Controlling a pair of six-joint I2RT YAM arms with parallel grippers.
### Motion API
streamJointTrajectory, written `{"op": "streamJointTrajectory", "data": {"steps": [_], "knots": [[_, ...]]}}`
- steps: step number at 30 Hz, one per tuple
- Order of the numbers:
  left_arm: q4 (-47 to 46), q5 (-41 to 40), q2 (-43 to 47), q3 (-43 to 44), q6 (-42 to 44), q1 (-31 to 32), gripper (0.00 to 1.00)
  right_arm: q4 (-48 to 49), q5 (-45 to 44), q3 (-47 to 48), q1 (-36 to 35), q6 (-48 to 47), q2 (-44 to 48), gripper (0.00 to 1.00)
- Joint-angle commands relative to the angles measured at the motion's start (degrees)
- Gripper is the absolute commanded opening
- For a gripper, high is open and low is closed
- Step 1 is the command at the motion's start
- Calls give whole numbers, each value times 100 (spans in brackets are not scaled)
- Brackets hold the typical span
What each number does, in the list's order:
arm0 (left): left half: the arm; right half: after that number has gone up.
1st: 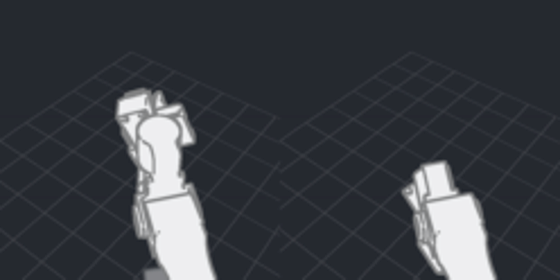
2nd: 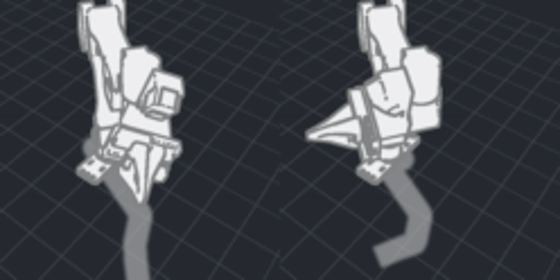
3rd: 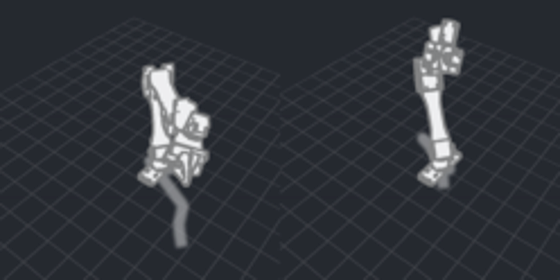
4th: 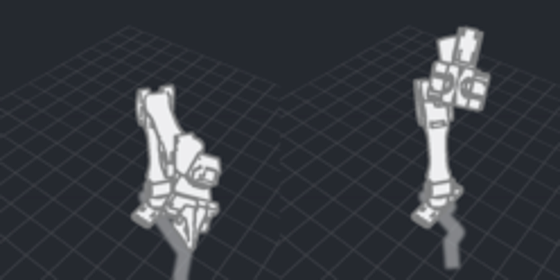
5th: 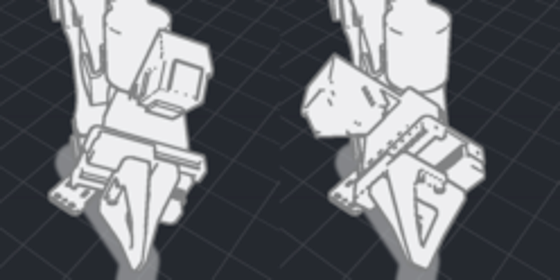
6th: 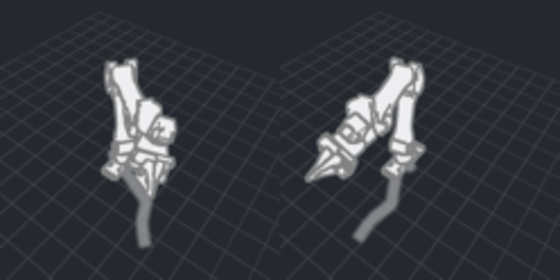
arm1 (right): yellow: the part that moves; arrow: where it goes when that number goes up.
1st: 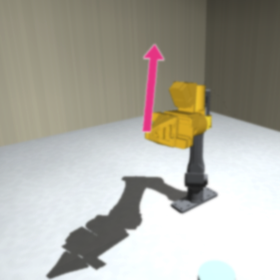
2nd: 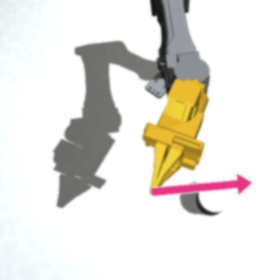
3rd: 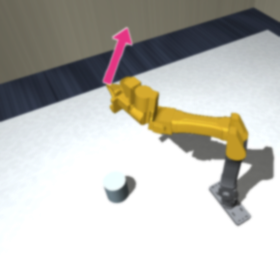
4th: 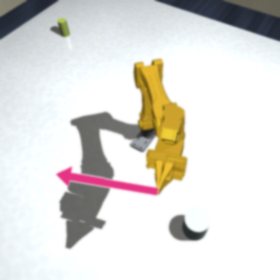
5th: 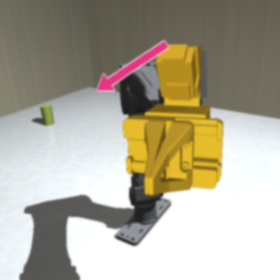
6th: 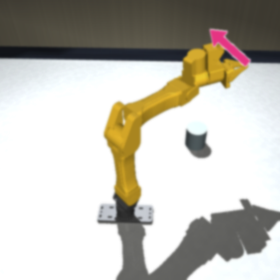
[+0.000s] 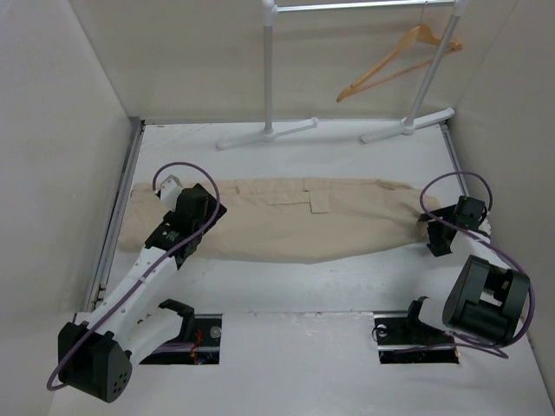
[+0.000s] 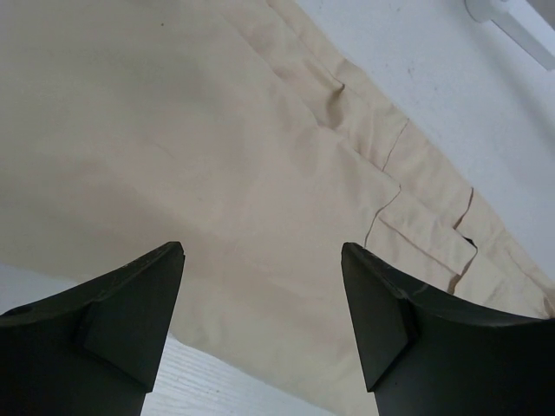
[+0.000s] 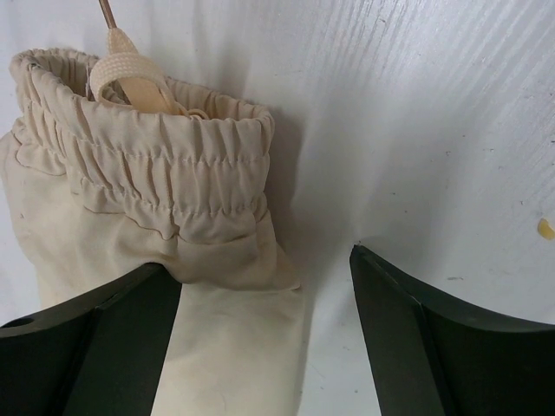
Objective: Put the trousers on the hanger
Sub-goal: Fold the trousers at the center of the board.
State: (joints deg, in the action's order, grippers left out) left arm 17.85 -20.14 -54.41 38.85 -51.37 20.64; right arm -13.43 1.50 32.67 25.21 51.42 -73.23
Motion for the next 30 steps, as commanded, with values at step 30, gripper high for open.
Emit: {"op": "streamJointTrajectory", "data": {"steps": [30], "knots": [[9, 423, 669, -123, -30, 67, 59, -539, -89, -384, 304, -88, 1858, 90]]}}
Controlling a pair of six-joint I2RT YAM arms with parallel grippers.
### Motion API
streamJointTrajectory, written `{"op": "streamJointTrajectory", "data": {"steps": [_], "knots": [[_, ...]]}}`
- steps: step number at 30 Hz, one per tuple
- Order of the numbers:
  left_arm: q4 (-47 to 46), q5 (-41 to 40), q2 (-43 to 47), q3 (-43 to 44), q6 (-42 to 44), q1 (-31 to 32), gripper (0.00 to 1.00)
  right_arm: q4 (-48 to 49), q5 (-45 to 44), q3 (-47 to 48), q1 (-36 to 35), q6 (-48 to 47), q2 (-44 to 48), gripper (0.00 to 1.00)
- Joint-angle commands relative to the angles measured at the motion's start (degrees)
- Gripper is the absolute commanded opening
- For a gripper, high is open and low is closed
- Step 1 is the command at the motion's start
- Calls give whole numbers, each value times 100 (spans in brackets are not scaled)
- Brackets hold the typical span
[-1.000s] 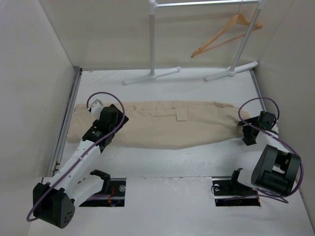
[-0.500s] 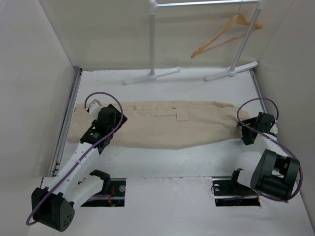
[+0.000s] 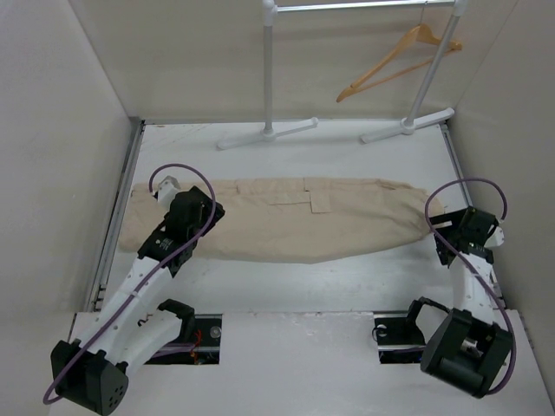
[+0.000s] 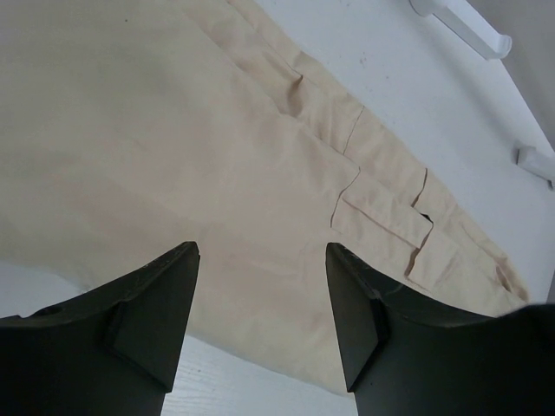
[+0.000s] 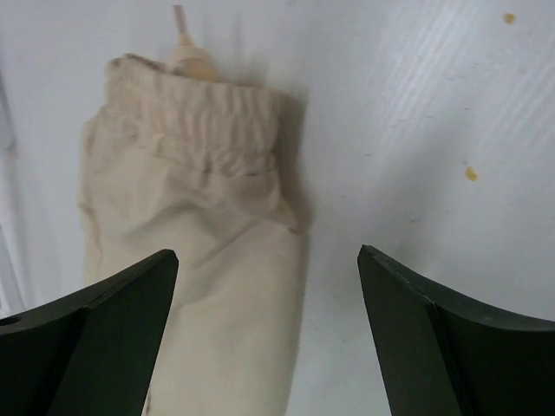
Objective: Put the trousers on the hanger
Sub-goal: Fold the trousers at the center of the board.
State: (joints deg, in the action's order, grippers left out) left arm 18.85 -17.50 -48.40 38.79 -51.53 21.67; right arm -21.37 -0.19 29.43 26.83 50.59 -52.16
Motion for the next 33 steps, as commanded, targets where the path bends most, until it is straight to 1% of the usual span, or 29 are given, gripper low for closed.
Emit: {"op": "streamJointTrajectory", "data": {"steps": [1, 4, 7, 10, 13, 15, 19, 20, 22, 24, 26, 27, 29, 30, 31, 33], "knots": [[-118, 202, 50, -134, -15, -45, 59, 404, 193, -17, 169, -5, -433, 90], [-224, 308, 15, -204, -24, -10, 59, 922, 554, 98, 301, 126, -900, 92], [-303, 335, -3, -310, -41, 61, 59, 1651, 660, 36, 345, 425, -1155, 93], [-338, 343, -55, -389, -50, 113, 59, 1741, 661, 151, 319, 531, -1699, 93], [-338, 361, -73, -442, -77, 79, 59, 1811, 529, 125, 266, 741, -2183, 91], [-338, 396, -82, -433, -77, 35, 59, 2030, 511, 19, 213, 926, -2438, 88], [-338, 422, -143, -398, -68, -106, 59, 2172, 511, -34, 204, 1050, -2580, 87], [-338, 440, -161, -389, -68, -132, 59, 2476, 502, 18, 117, 1215, -2945, 80], [-338, 458, -213, -363, -59, -185, 59, 2567, 555, 141, 47, 1269, -3185, 69], [-321, 458, -248, -319, -50, -238, 58, 2611, 494, 212, -33, 1296, -3309, 48], [-277, 440, -266, -258, -42, -282, 58, 2664, 467, 221, -77, 1322, -3309, 38], [-277, 423, -266, -240, -24, -308, 58, 2699, 467, 221, -86, 1305, -3301, 31], [-286, 422, -266, -214, -15, -343, 57, 2699, 467, 221, -86, 1304, -3300, 31], [-277, 414, -275, -196, -6, -352, 57, 2716, 449, 125, -94, 1296, -3048, 21], [-268, 405, -275, -178, 2, -370, 56, 2673, 449, 90, -94, 1270, -2872, 18], [-259, 405, -284, -126, 20, -379, 56, 2533, 370, 45, -103, 1156, -2398, 16]]}}
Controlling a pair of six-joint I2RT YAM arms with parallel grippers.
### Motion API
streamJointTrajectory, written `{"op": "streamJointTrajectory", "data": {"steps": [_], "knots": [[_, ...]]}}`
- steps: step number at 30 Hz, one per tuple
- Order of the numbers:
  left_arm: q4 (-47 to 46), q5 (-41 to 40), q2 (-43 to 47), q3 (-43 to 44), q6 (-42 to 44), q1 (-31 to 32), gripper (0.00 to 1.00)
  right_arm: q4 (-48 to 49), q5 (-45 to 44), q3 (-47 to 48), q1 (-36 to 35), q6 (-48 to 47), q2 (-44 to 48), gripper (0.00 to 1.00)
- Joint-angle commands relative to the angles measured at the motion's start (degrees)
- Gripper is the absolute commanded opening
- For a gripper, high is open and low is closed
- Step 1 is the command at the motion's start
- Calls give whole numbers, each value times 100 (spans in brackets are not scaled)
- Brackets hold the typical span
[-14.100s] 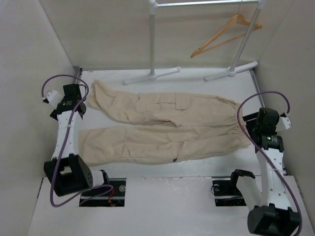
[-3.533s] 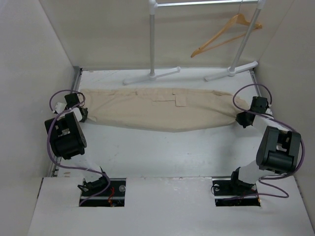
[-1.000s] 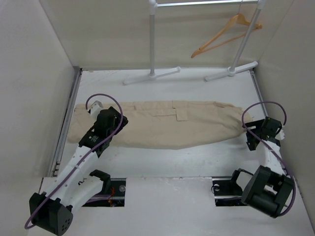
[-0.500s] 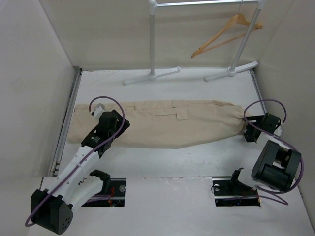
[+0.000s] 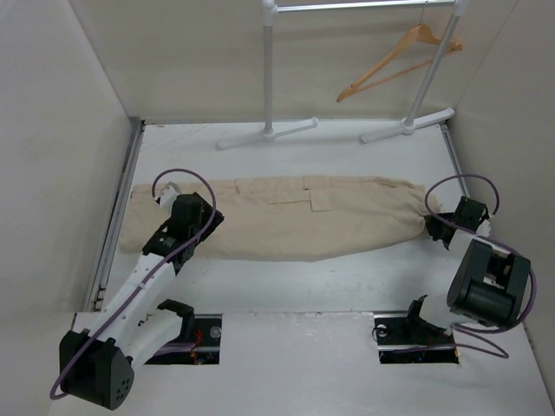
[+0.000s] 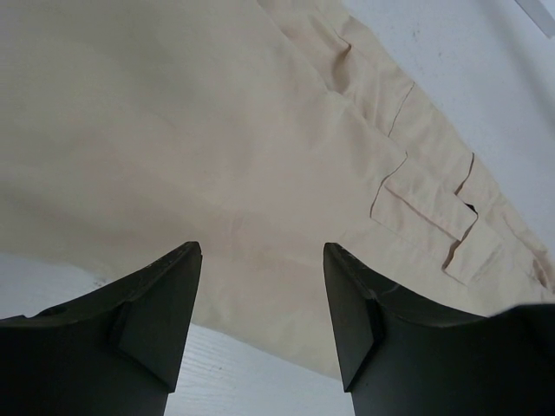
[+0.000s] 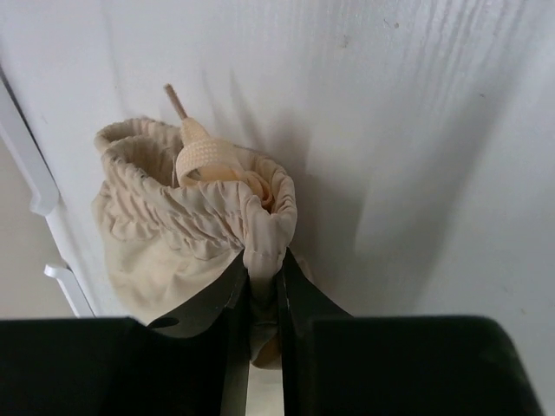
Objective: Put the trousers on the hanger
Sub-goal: Fold the trousers at the center of the board.
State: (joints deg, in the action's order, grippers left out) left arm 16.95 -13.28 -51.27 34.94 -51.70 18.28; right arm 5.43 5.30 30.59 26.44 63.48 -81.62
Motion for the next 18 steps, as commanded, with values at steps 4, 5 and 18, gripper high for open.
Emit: {"op": "streamJointTrajectory", "data": {"steps": [4, 5, 18], "knots": [[-69, -8, -120, 443, 55, 48, 55, -936, -441, 174, -37, -459, 1656, 15], [-86, 1, -181, 513, 55, 109, 54, -1174, -494, 306, 32, -538, 1920, 14], [475, -1079, -1008, 2543, -33, 2340, 57, -2854, -240, 2863, 464, -1232, 3328, 13]]}}
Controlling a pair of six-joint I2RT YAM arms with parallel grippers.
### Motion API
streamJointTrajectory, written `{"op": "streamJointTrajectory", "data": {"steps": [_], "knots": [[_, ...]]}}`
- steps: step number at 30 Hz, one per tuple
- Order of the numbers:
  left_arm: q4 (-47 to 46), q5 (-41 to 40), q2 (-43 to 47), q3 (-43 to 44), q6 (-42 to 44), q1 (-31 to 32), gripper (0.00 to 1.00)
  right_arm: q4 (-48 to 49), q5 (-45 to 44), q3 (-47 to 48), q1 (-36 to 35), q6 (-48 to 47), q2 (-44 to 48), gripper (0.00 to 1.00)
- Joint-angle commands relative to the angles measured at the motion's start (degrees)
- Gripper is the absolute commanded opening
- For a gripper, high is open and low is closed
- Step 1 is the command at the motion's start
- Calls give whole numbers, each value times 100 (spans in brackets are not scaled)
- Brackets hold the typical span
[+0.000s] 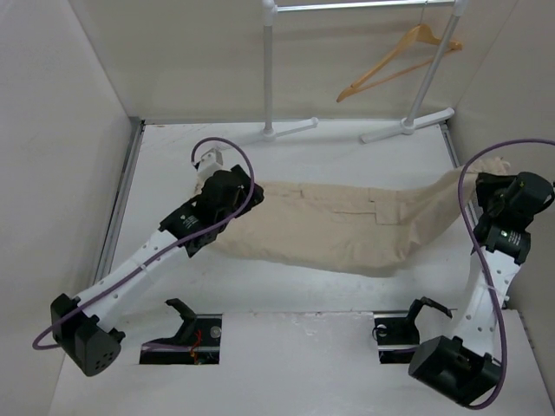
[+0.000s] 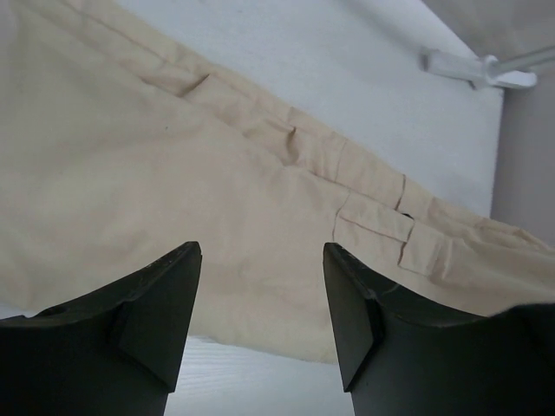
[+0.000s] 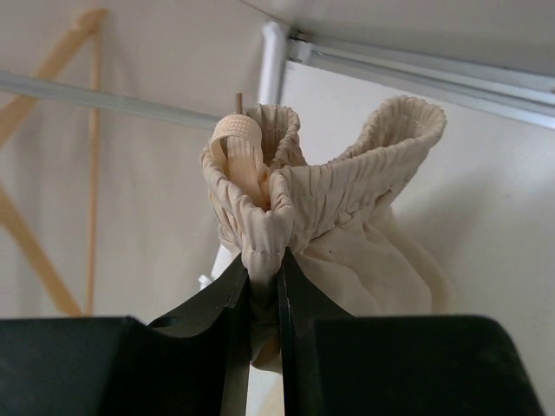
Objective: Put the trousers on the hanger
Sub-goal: Fold the trousers at the center of the board.
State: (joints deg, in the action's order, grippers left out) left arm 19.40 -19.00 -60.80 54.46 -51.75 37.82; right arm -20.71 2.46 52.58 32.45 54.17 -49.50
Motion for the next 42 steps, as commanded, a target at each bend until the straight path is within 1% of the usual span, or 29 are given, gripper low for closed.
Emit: {"op": "streamJointTrajectory", "data": {"steps": [1, 3, 5, 6, 8, 9, 11, 13, 16, 18, 19, 20, 22, 23, 24, 26, 27, 29, 31, 32, 33, 35, 36, 38, 40, 42], "knots": [[318, -612, -73, 732, -20, 518, 57, -258, 70, 884, -259, -380, 124, 13], [502, -788, -21, 899, 24, 607, 59, -311, 132, 1349, -654, -486, 107, 14], [740, -807, 216, 926, 129, 398, 60, -363, 115, 1675, -1268, -531, 115, 14], [871, -789, 391, 909, 252, 153, 62, -381, 36, 1790, -1698, -504, 124, 14], [1196, -536, 804, 856, 585, -540, 63, -434, -428, 1992, -2672, -417, 46, 13], [1354, -386, 1006, 821, 761, -961, 63, -443, -709, 2063, -3130, -373, -16, 13], [1653, 17, 1367, 733, 1069, -1823, 64, -469, -1542, 2300, -4333, -355, -348, 13], [1865, 535, 1640, 637, 1210, -2710, 65, -548, -2334, 2659, -5458, -364, -866, 13], [1901, 1344, 1939, 400, 1193, -3678, 65, -653, -3039, 3388, -6690, -198, -1867, 13], [1892, 1584, 2001, 329, 1150, -3979, 65, -776, -3373, 4020, -7368, -13, -2684, 12], [1910, 1514, 2010, 337, 1114, -4041, 65, -838, -3462, 4302, -7580, 49, -3019, 12], [1875, 1427, 2010, 364, 1114, -4085, 65, -977, -3628, 4801, -7921, 163, -3631, 13], [1796, 1303, 1967, 434, 1105, -4138, 65, -1197, -3779, 5549, -8335, 417, -4520, 15], [1787, 1268, 1940, 495, 1105, -4182, 65, -1320, -3796, 5988, -8555, 575, -5047, 18], [1778, 1233, 1905, 548, 1105, -4235, 65, -1443, -3805, 6436, -8758, 707, -5601, 24], [1804, 1189, 1870, 662, 1114, -4340, 65, -1725, -3579, 7333, -9118, 989, -6603, 46], [1839, 1145, 1870, 715, 1114, -4384, 65, -1900, -3412, 7702, -9242, 1077, -7017, 56], [1883, 1075, 1878, 777, 1114, -4393, 65, -2296, -3095, 8153, -9401, 1201, -7442, 63], [1936, 943, 1905, 760, 1114, -4402, 66, -2350, -3050, 7998, -9489, 1087, -7365, 78], [1945, 916, 1905, 716, 1105, -4402, 66, -2306, -3023, 7770, -9480, 947, -7199, 83], [1919, 925, 1887, 663, 1105, -4402, 66, -2236, -3006, 7394, -9498, 885, -6919, 85], [1822, 1004, 1774, 497, 1088, -4332, 67, -1790, -3023, 6297, -9376, 745, -6129, 85], [1744, 1065, 1703, 391, 1079, -4254, 67, -1431, -2988, 5613, -9236, 648, -5637, 82], [1498, 1162, 1484, 154, 992, -3973, 67, -806, -2813, 4320, -8954, 455, -4679, 73], [1252, 1119, 1159, 4, 939, -3561, 67, -453, -2585, 3281, -8673, 323, -3887, 59], [988, 978, 826, -58, 912, -3069, 66, -294, -2164, 2209, -8374, 104, -3140, 37]]}}
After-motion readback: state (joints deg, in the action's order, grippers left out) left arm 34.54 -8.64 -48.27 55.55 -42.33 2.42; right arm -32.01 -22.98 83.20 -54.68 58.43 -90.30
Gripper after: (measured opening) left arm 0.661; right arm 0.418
